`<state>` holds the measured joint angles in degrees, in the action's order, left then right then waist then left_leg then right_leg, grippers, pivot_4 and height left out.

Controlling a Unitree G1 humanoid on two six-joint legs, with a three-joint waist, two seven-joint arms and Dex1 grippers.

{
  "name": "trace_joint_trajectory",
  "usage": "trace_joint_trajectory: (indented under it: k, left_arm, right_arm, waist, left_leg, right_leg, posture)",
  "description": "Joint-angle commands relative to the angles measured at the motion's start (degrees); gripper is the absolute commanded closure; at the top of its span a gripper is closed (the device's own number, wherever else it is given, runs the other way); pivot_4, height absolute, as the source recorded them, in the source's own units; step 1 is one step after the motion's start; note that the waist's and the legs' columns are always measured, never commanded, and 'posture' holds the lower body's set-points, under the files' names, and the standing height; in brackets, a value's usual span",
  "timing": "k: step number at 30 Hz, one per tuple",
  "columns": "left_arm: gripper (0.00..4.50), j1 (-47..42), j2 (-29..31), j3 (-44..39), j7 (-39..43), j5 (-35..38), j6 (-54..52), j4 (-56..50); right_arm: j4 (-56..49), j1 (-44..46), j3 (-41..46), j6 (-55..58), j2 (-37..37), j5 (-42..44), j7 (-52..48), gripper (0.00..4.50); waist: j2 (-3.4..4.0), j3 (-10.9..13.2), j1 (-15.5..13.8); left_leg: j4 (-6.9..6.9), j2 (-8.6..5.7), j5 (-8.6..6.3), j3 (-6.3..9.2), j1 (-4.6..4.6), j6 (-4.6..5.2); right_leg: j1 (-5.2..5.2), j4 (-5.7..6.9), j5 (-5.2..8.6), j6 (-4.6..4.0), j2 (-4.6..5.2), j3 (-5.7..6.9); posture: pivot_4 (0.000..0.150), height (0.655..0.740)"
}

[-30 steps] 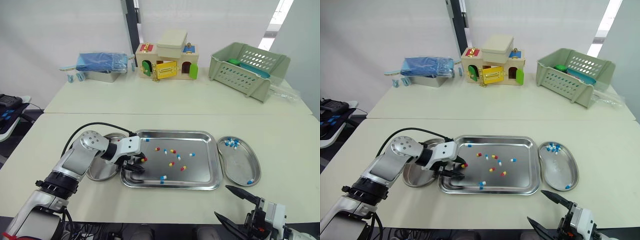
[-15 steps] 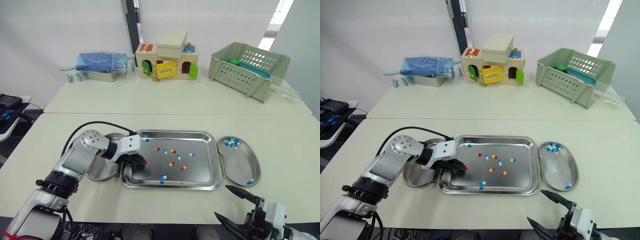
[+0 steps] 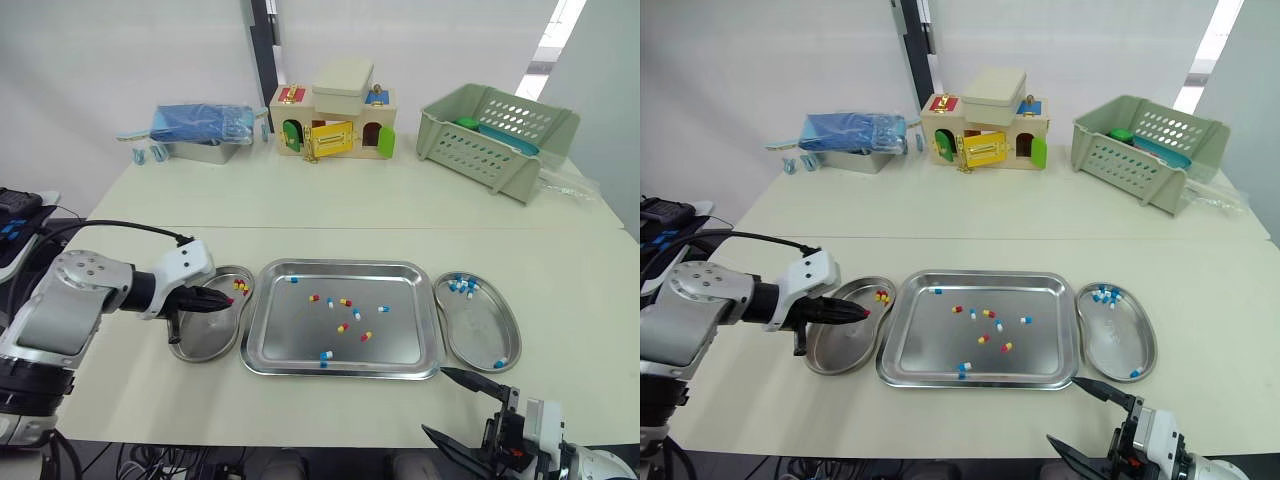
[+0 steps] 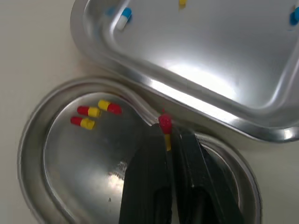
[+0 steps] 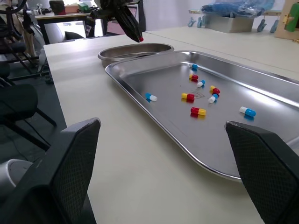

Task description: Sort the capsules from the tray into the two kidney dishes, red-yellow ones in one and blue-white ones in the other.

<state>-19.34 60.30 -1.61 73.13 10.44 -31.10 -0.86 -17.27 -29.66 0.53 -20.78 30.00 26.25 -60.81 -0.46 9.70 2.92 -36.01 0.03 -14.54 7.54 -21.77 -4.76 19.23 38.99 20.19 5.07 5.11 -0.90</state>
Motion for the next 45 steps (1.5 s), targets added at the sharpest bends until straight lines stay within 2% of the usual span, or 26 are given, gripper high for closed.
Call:
trace_joint_trajectory:
  k: [1, 8, 12, 23, 33, 38, 41, 45]
  left_arm:
    - [4.48, 1.67, 2.02, -4.24, -1.7, 1.59, -1.83, -3.0]
    - [4.48, 4.55, 2.42, -4.97, -3.9, 3.19, -4.13, -5.6]
    - [3.4, 3.54, 1.56, -3.53, -5.28, 3.37, -4.71, -4.92]
    - [0.02, 1.43, 1.49, -1.11, -5.15, 3.95, -5.3, -3.21]
    - [0.02, 1.17, 1.06, -1.1, -2.77, 5.41, -1.51, -1.66]
    - [0.02, 1.9, -1.88, -7.38, -1.38, 11.63, 1.46, -0.49]
    - [0.02, 2.56, -4.49, -13.33, -1.22, 17.78, -0.46, 0.21]
    - [0.02, 4.83, -4.56, -15.67, -1.55, 19.8, -1.73, -0.19]
  right_arm:
    - [-0.34, 0.89, -0.4, 0.29, 0.44, 1.61, -1.14, 0.0]
    - [0.6, 3.43, -0.66, 1.71, 1.11, 2.06, -2.45, 0.0]
    - [0.58, 4.18, -0.33, 2.43, 1.41, 2.33, -2.65, 0.0]
    - [-0.71, 2.67, 0.75, 2.9, 1.81, 2.34, -1.76, 0.0]
    - [-2.22, 1.06, 1.23, 3.56, 1.98, 2.1, -0.78, 0.0]
    - [-2.82, 0.63, 1.65, 3.96, 2.27, 2.27, -0.59, 0.0]
    - [-3.44, 0.55, 2.01, 4.4, 2.75, 2.63, -0.41, 0.0]
    - [-3.67, 0.43, 2.46, 4.75, 3.36, 2.87, -0.48, 0.0]
  waist:
    - [0.0, 0.0, -0.05]
    - [-0.01, 0.0, -0.2]
    - [-0.01, 0.0, -0.22]
    - [-0.01, 0.0, -0.2]
    - [-0.01, 0.0, -0.19]
    - [-0.01, 0.0, -0.19]
    - [-0.02, 0.0, -0.01]
    - [-0.02, 0.0, -0.04]
  left_leg:
    - [0.0, 0.0, 0.0, 0.0, 0.0, 0.0]
    - [0.0, 0.0, 0.0, -0.03, 0.0, 0.0]
    - [0.0, 0.0, 0.0, -0.04, 0.0, 0.0]
    - [0.0, 0.0, 0.0, -0.03, 0.0, 0.0]
    - [0.0, 0.0, 0.0, -0.03, 0.0, 0.0]
    - [0.0, 0.01, 0.0, -0.03, -0.01, 0.0]
    - [0.0, 0.01, 0.0, -0.04, -0.01, 0.0]
    - [0.0, 0.01, 0.0, -0.02, 0.0, 0.0]
  right_leg:
    - [0.0, 0.0, 0.0, 0.0, 0.0, 0.0]
    - [0.01, 0.0, 0.0, 0.0, 0.0, -0.01]
    - [0.01, 0.0, 0.0, 0.0, 0.0, -0.02]
    - [0.02, 0.0, 0.0, 0.0, 0.0, -0.01]
    - [0.03, 0.01, 0.0, 0.0, 0.0, -0.02]
    - [0.02, 0.0, 0.0, 0.0, 0.0, -0.01]
    - [0.03, 0.01, 0.0, 0.0, 0.0, -0.03]
    - [0.02, 0.01, 0.0, 0.0, 0.0, -0.01]
  posture:
    - [0.15, 0.74]
    - [0.15, 0.74]
    - [0.15, 0.74]
    - [0.15, 0.74]
    - [0.15, 0.74]
    - [0.15, 0.74]
    - [0.15, 0.74]
    - [0.15, 0.74]
